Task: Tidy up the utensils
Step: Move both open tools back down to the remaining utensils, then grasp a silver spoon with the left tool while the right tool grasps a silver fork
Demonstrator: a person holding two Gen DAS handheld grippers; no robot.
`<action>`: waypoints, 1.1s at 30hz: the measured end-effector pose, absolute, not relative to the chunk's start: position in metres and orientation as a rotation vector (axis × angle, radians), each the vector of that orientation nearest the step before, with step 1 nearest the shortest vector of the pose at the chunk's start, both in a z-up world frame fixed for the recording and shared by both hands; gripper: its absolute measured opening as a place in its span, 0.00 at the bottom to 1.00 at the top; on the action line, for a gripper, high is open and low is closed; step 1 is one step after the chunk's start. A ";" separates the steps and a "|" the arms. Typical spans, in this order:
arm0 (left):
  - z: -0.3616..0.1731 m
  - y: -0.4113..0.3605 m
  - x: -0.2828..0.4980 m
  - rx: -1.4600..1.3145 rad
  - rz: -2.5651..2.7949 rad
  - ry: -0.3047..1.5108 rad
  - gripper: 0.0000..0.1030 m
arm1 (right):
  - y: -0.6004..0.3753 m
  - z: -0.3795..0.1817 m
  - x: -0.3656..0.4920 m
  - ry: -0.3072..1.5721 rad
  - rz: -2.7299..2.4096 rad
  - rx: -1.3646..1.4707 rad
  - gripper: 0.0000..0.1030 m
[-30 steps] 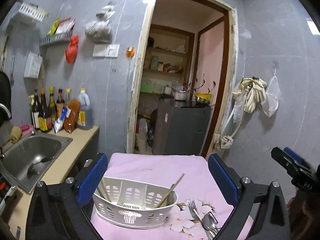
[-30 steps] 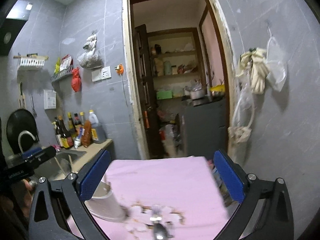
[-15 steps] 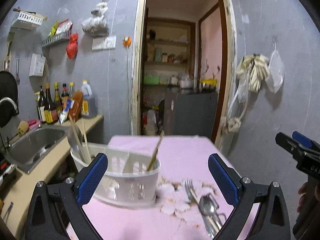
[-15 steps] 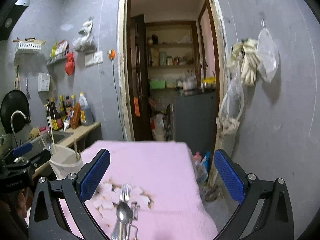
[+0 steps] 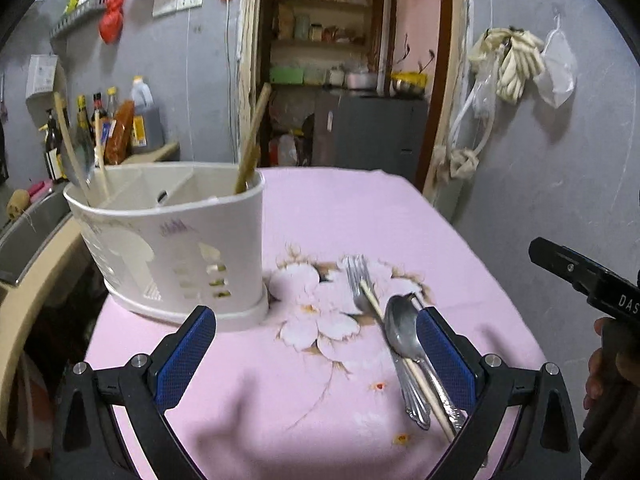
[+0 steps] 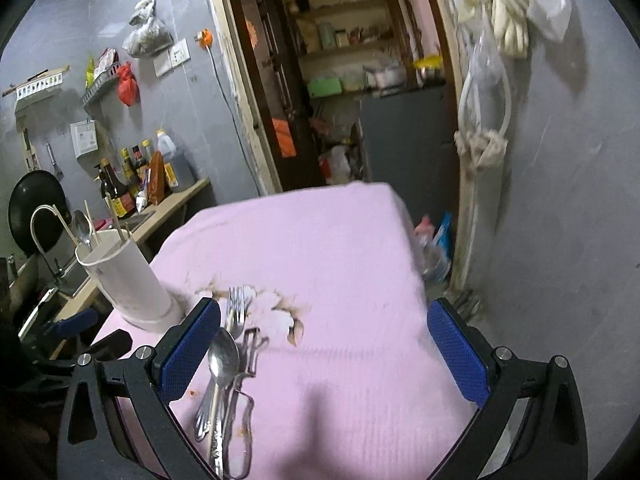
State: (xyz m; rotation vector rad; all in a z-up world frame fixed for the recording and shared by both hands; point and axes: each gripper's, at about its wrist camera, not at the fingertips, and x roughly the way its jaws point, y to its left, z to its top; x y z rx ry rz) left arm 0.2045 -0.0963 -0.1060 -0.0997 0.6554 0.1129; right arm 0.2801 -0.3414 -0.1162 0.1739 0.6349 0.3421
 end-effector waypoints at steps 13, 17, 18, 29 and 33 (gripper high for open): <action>-0.131 -0.106 0.237 -0.169 -0.018 0.751 0.65 | -0.316 -0.175 0.321 0.810 0.545 0.181 0.32; -0.139 -0.112 0.247 -0.189 -0.062 0.788 0.50 | -0.305 -0.177 0.327 0.837 0.598 0.164 0.18; -0.141 -0.113 0.249 -0.196 -0.070 0.795 0.46 | -0.304 -0.177 0.328 0.842 0.611 0.163 0.17; -0.162 -0.112 0.266 -0.323 -0.142 0.872 0.25 | -0.282 -0.186 0.339 0.922 0.729 0.178 0.17; -0.165 -0.109 0.270 -0.349 -0.165 0.889 0.16 | -0.279 -0.192 0.343 0.950 0.760 0.209 0.17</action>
